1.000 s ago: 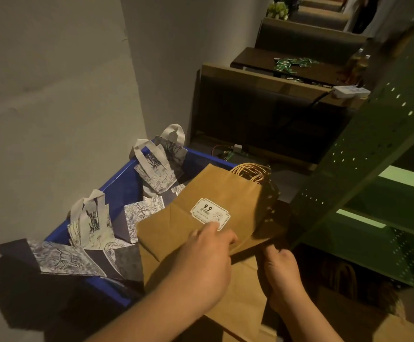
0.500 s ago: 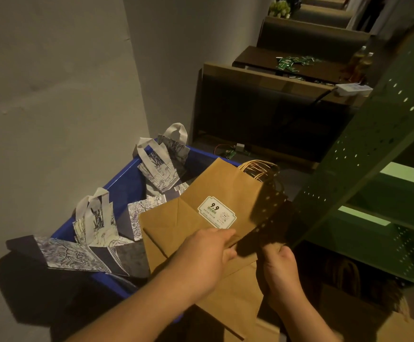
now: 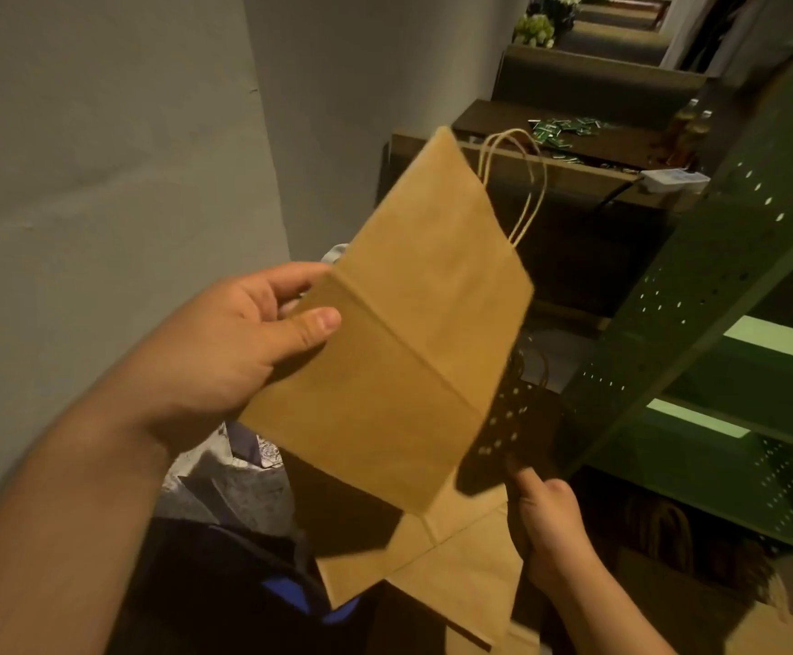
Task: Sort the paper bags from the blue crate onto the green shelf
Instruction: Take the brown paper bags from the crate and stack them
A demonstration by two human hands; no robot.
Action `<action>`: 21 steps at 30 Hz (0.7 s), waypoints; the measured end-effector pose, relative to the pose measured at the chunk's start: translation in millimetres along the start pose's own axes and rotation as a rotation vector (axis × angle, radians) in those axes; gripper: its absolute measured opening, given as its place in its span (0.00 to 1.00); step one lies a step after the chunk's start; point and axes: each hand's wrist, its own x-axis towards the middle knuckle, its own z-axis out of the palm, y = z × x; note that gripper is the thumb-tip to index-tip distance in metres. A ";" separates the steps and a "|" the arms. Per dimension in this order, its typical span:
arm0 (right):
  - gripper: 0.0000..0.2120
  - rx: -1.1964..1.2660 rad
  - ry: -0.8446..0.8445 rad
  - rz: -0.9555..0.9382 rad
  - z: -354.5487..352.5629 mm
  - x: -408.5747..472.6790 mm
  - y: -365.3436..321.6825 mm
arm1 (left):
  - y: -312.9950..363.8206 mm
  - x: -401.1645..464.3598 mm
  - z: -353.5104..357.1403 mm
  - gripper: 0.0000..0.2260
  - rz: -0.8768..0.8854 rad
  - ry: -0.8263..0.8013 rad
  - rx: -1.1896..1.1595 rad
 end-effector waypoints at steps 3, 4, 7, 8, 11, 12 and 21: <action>0.18 -0.024 0.013 0.003 0.5 -1.0 -3.0 | -22.7 14.6 -12.3 0.19 -0.061 -0.025 -0.145; 0.20 -0.025 0.011 0.003 0.6 -0.7 -2.9 | -33.9 19.2 -14.7 0.20 -0.102 -0.044 -0.162; 0.21 -0.061 0.011 0.025 -2.4 -2.1 -5.8 | -72.7 31.7 -18.5 0.18 -0.285 -0.075 -0.081; 0.19 -0.059 0.009 0.034 -4.2 -3.3 -6.9 | -83.5 35.2 -19.2 0.16 -0.337 -0.063 0.005; 0.17 -0.046 -0.022 0.059 -10.2 -5.5 -9.2 | -110.7 45.3 -17.8 0.13 -0.370 -0.005 0.431; 0.18 -0.040 -0.037 0.066 -11.8 -3.2 -7.5 | -118.9 48.5 -17.3 0.11 -0.366 0.022 0.550; 0.22 0.047 -0.051 0.060 -10.2 -2.7 -3.3 | -155.4 43.1 11.5 0.21 -0.510 -0.127 0.598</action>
